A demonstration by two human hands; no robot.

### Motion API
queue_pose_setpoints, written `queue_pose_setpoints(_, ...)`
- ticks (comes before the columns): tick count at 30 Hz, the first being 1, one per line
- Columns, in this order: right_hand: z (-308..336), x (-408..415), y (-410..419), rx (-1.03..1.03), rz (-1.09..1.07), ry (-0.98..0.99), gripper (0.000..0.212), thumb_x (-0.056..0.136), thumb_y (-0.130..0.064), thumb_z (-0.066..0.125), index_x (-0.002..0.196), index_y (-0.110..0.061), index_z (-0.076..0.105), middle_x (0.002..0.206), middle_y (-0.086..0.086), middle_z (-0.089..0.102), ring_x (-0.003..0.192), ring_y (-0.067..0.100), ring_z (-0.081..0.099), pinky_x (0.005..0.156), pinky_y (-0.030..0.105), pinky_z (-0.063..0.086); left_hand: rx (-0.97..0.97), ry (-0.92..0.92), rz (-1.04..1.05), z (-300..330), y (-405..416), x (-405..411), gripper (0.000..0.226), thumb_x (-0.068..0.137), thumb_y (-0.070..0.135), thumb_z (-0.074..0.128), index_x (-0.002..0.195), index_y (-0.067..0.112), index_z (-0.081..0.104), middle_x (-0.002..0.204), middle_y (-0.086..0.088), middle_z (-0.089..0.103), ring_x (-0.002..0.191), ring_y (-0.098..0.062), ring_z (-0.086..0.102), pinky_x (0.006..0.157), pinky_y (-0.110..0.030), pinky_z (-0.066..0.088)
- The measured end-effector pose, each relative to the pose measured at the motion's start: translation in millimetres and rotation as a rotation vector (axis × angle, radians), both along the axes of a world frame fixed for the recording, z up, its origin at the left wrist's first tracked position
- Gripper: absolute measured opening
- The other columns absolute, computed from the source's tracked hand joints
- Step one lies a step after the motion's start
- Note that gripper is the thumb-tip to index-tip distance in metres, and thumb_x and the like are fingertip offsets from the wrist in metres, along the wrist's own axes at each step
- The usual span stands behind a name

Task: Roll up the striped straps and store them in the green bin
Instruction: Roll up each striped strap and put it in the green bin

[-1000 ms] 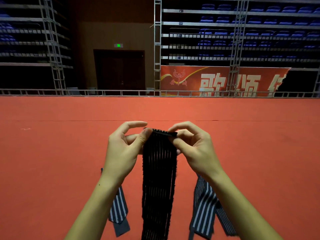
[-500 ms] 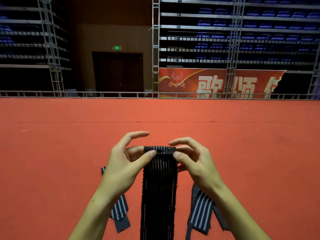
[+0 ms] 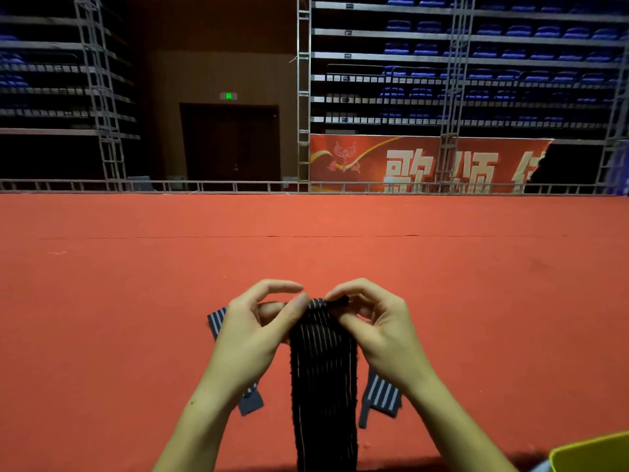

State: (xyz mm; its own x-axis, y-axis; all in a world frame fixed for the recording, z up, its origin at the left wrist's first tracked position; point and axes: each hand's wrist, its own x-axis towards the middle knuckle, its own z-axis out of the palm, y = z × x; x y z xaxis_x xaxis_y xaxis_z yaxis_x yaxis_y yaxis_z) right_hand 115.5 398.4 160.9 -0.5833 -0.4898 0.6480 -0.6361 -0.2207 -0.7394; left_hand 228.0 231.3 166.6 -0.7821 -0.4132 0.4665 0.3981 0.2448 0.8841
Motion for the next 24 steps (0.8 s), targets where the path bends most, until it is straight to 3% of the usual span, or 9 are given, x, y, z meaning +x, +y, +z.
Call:
queue_pose_setpoints(5, 2.3, 20.0, 16.3, 0.029, -0.026, -0.077, 0.03, 0.093, 0.007, 0.068, 0.101, -0.021, 0.077, 0.097, 0.0, 0.079, 0.082, 0.009, 0.071, 0.076, 0.026, 0.054, -0.069, 0.034, 0.024, 1.4, 10.8, 15.7, 0.028, 0.094, 0.018, 0.08, 0.12, 0.019, 0.072, 0.092, -0.007, 0.083, 0.09, -0.018, 0.08, 0.081, -0.032, 0.061)
queue_pose_setpoints(8, 2.1, 31.9, 29.8, 0.068, 0.011, -0.117, 0.023, 0.097, -0.018, 0.074, 0.118, -0.029, 0.072, 0.1, 0.005, 0.079, 0.087, 0.017, 0.076, 0.077, 0.036, 0.06, -0.123, 0.059, 0.05, 2.1, 16.1, 28.3, 0.029, 0.094, 0.011, 0.081, 0.121, 0.019, 0.072, 0.094, -0.005, 0.083, 0.095, -0.02, 0.081, 0.083, -0.029, 0.062)
queue_pose_setpoints(10, 1.7, 40.3, 36.5, 0.096, -0.01, -0.074, 0.019, 0.102, -0.023, 0.075, 0.119, -0.029, 0.072, 0.098, 0.004, 0.08, 0.091, 0.02, 0.078, 0.08, 0.04, 0.062, -0.155, 0.066, 0.064, 3.0, 18.8, 37.2, 0.031, 0.093, 0.007, 0.082, 0.12, 0.018, 0.072, 0.094, -0.005, 0.083, 0.095, -0.02, 0.081, 0.085, -0.027, 0.062)
queue_pose_setpoints(14, -0.8, 57.4, 46.1, 0.08, -0.016, -0.004, 0.016, 0.102, -0.016, 0.074, 0.116, -0.024, 0.072, 0.095, 0.004, 0.08, 0.092, 0.02, 0.079, 0.083, 0.043, 0.063, -0.191, 0.061, 0.094, -0.8, 25.8, 56.4, 0.031, 0.09, 0.011, 0.086, 0.117, 0.02, 0.074, 0.095, -0.005, 0.082, 0.096, -0.018, 0.08, 0.086, -0.029, 0.063)
queue_pose_setpoints(20, -12.9, 85.9, 58.5, -0.01, -0.001, -0.031, 0.023, 0.098, 0.005, 0.069, 0.107, -0.017, 0.072, 0.094, 0.007, 0.079, 0.094, 0.022, 0.078, 0.088, 0.043, 0.061, -0.07, 0.011, 0.077, -18.2, 48.6, 81.0, 0.024, 0.091, 0.042, 0.078, 0.107, 0.024, 0.08, 0.088, -0.007, 0.082, 0.083, -0.024, 0.078, 0.073, -0.041, 0.06)
queue_pose_setpoints(24, -25.9, 98.9, 64.7, -0.083, -0.039, -0.079, 0.035, 0.09, 0.016, 0.063, 0.096, -0.016, 0.074, 0.096, 0.007, 0.078, 0.095, 0.028, 0.074, 0.091, 0.049, 0.061, -0.017, 0.048, 0.064, -25.7, 63.5, 90.3, 0.015, 0.093, 0.027, 0.08, 0.105, 0.019, 0.081, 0.094, -0.007, 0.083, 0.091, -0.017, 0.079, 0.08, -0.032, 0.061)
